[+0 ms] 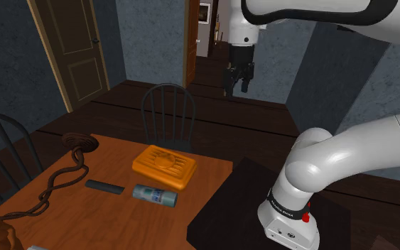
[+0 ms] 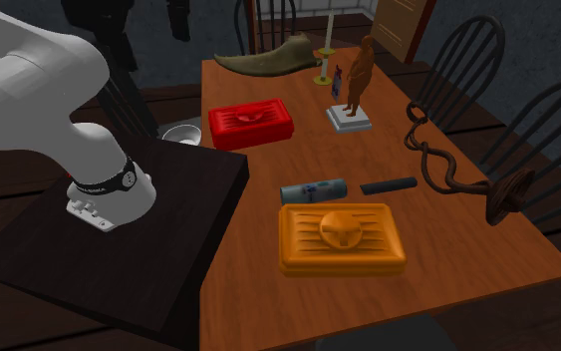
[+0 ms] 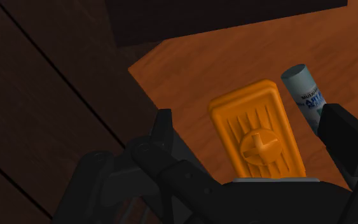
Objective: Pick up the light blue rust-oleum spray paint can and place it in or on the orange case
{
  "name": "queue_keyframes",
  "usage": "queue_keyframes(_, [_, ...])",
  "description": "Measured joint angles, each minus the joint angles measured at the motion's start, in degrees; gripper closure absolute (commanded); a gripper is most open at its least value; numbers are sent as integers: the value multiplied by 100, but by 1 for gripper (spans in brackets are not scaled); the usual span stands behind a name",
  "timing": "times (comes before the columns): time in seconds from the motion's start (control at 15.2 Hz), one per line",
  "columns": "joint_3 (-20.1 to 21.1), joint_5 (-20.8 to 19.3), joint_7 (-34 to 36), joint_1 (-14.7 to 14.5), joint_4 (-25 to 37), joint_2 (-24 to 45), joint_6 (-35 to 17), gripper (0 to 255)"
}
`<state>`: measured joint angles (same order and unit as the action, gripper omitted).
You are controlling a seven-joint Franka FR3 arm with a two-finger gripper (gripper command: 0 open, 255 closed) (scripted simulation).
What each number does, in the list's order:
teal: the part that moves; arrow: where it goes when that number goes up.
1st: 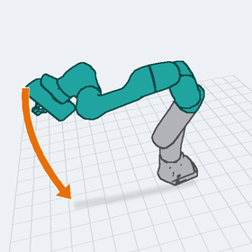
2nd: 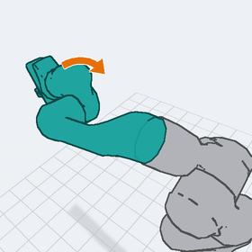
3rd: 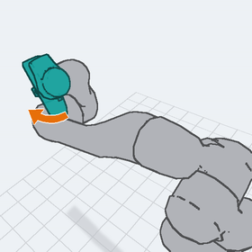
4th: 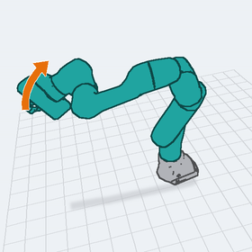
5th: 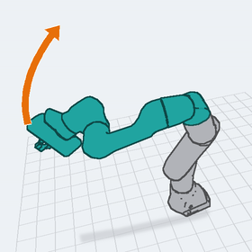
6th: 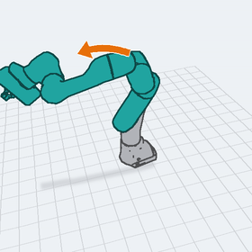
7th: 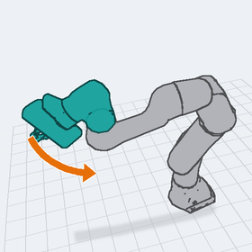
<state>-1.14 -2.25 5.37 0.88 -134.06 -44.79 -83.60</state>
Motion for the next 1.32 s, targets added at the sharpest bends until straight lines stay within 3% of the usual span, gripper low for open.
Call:
queue_keyframes(0.2, [-11,28,-31,-29,-168,69,-236,0])
queue_keyframes(0.66, [42,279,-115,-248,-1031,582,-1644,0])
queue_keyframes(1.32, [144,727,-387,-646,-1536,2138,-3778,0])
